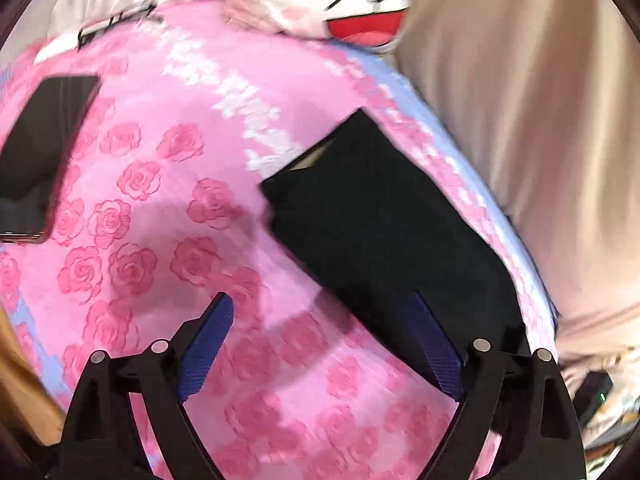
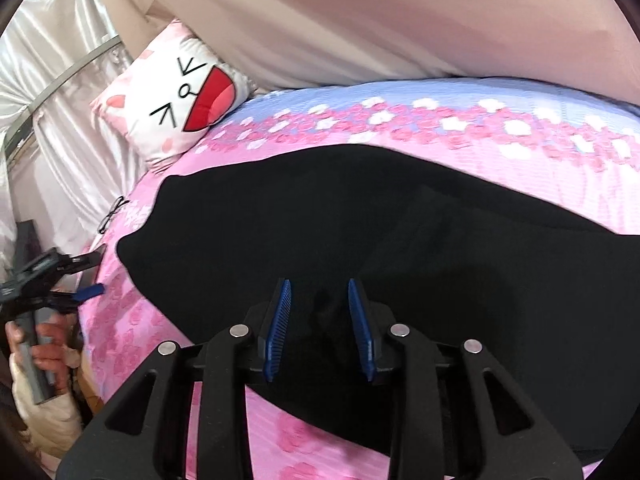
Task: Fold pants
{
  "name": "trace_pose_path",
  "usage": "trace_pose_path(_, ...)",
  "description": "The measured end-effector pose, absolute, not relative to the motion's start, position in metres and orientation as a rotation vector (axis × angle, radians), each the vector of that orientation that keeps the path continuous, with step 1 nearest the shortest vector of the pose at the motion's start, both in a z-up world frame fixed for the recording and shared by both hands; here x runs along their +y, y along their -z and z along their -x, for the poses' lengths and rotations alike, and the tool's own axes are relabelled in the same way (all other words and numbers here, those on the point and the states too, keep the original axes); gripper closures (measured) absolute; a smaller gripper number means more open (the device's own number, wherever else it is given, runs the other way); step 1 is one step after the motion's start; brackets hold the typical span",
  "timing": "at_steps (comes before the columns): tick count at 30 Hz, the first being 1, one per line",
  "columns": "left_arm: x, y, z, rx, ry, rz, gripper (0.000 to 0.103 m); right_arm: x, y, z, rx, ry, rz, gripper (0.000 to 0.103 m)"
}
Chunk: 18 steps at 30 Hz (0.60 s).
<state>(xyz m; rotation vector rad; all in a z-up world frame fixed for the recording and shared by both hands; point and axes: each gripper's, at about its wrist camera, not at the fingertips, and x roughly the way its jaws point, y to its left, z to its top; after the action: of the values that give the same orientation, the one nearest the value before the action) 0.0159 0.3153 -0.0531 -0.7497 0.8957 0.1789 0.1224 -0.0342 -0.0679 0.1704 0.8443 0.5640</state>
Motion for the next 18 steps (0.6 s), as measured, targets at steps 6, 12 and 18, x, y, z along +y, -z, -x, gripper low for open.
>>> trace_pose_path(6, 0.327, 0.067, -0.059, 0.825, -0.235, 0.73, 0.018, -0.018, 0.062, -0.116, 0.84, -0.591, -0.148, 0.073)
trace_pose_path(12, 0.327, 0.07, -0.088, 0.775, -0.276, 0.702, 0.061, -0.044, 0.057, -0.112, 0.826, -0.531, -0.198, 0.067)
trace_pose_path(18, 0.304, 0.037, -0.097, 0.728, -0.191, 0.629, 0.084, -0.082, 0.051, -0.108, 0.792, -0.455, -0.253, 0.066)
